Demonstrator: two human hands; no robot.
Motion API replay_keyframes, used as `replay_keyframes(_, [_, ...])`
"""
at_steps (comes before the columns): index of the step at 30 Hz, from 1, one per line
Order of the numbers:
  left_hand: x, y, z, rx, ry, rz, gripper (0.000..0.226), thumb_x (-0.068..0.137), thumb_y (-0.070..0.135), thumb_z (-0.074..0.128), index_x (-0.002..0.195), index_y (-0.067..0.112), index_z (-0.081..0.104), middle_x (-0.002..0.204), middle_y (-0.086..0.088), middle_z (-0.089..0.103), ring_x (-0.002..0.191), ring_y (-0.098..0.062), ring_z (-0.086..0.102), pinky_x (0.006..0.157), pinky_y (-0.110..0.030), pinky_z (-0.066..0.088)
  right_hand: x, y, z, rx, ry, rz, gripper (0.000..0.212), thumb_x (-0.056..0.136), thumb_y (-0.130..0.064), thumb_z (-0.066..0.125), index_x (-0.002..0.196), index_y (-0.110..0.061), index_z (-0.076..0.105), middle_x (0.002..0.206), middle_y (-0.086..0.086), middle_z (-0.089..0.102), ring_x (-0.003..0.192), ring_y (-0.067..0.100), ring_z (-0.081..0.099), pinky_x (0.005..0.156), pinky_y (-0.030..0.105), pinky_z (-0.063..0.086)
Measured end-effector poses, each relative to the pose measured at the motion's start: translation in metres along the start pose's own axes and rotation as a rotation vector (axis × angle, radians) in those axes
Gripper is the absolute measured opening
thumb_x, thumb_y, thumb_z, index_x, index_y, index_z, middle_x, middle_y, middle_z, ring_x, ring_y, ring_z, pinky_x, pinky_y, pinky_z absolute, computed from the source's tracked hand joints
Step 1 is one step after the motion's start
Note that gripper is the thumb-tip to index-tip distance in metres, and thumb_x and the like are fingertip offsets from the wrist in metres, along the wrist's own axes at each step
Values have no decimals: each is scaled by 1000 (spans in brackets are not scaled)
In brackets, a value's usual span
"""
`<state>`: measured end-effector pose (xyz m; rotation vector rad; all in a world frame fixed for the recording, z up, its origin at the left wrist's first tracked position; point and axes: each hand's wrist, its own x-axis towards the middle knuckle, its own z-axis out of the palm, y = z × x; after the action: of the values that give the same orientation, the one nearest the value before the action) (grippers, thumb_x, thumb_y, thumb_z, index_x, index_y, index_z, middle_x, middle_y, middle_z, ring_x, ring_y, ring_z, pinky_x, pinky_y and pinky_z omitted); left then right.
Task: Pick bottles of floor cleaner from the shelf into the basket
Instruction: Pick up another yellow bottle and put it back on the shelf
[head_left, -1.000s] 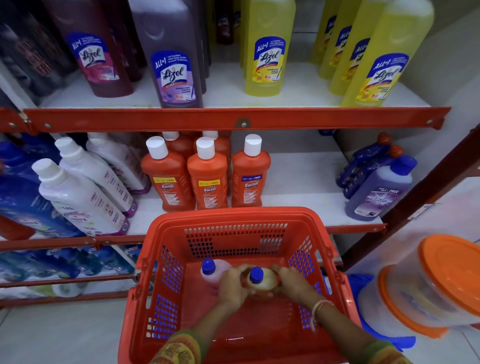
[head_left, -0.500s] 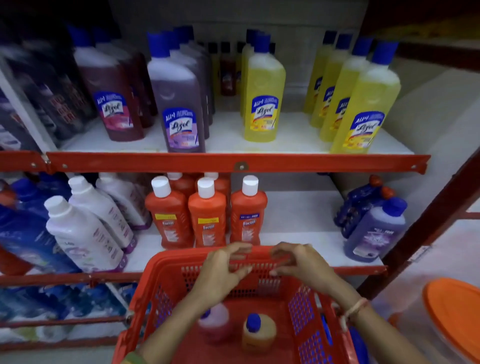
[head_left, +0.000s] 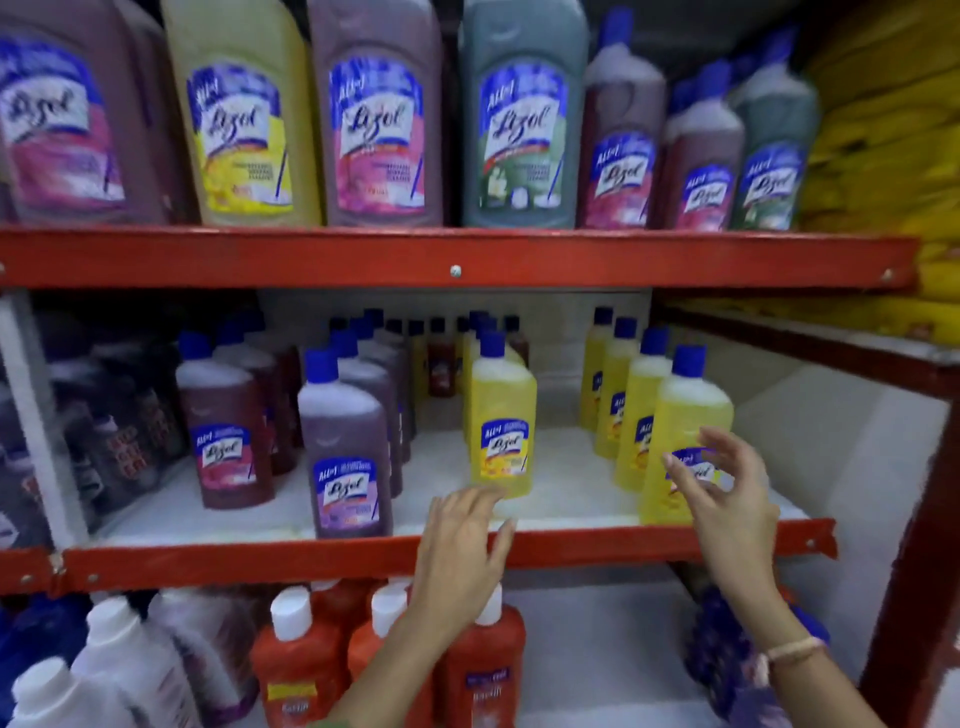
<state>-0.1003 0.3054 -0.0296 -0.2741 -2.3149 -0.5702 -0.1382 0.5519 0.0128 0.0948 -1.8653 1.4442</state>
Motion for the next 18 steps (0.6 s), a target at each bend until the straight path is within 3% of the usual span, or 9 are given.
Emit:
replay_keyframes(2, [7,-9,6,96,-46,-41,54,86,49,26,123,19,53,127,-3,59,122,-21,49,107,-48,28,17,14,1,-54,81,14,63,73,-36,77,126,-19,48,124,5,51,110,10,51,96,49,48])
replay_keyframes(4, [9,-17,9,186,-156,-95,69,83,56,11,132,21,44,139,-2,49,132,-17,38,111,-51,18,33,21,1,-137,55,49,83,65,-48,78,133,-20,40,130,4,48,122,23,45,100,55,44])
replay_keyframes(5, [8,-22,11,242,-205,-106,75,81,59,3,136,22,38,144,-1,43,135,-15,32,113,-50,13,40,25,-1,-123,-4,102,89,62,-51,79,135,-22,37,130,4,49,118,24,50,93,54,50])
replay_keyframes(6, [6,-26,14,292,-232,-111,78,80,61,-1,138,23,35,147,1,40,137,-14,28,114,-50,9,45,26,-2,-61,-85,176,90,63,-49,81,136,-24,35,126,3,53,107,22,59,77,49,59])
replay_keyframes(8, [1,-30,18,343,-281,-134,77,86,63,-1,134,23,43,142,1,47,133,-15,36,113,-48,6,52,29,-3,30,-258,310,89,60,-52,82,132,-21,40,111,5,65,76,16,70,50,32,58])
replay_keyframes(10, [-2,-28,24,352,-304,-160,69,91,63,8,122,24,56,130,1,59,124,-17,49,106,-50,11,60,36,-5,5,-345,347,97,38,-69,81,116,-19,53,94,7,73,64,16,72,53,32,55])
replay_keyframes(12, [-2,-27,26,338,-307,-161,67,91,65,11,120,26,57,130,1,59,125,-17,48,104,-51,10,62,42,-3,13,-361,344,94,32,-71,81,107,-20,58,86,5,75,62,16,72,57,33,54])
replay_keyframes(15, [0,-29,23,280,-307,-143,76,87,69,2,129,26,48,141,-1,48,136,-18,33,106,-47,-7,56,37,7,84,-285,319,68,50,-50,85,106,-22,58,90,10,75,64,21,71,54,33,55])
replay_keyframes(18, [-1,-30,25,295,-286,-119,80,85,70,-2,134,26,43,145,-1,43,138,-18,27,106,-48,-11,50,24,22,100,-190,222,58,56,-38,86,103,-25,55,95,12,72,65,23,71,48,32,58])
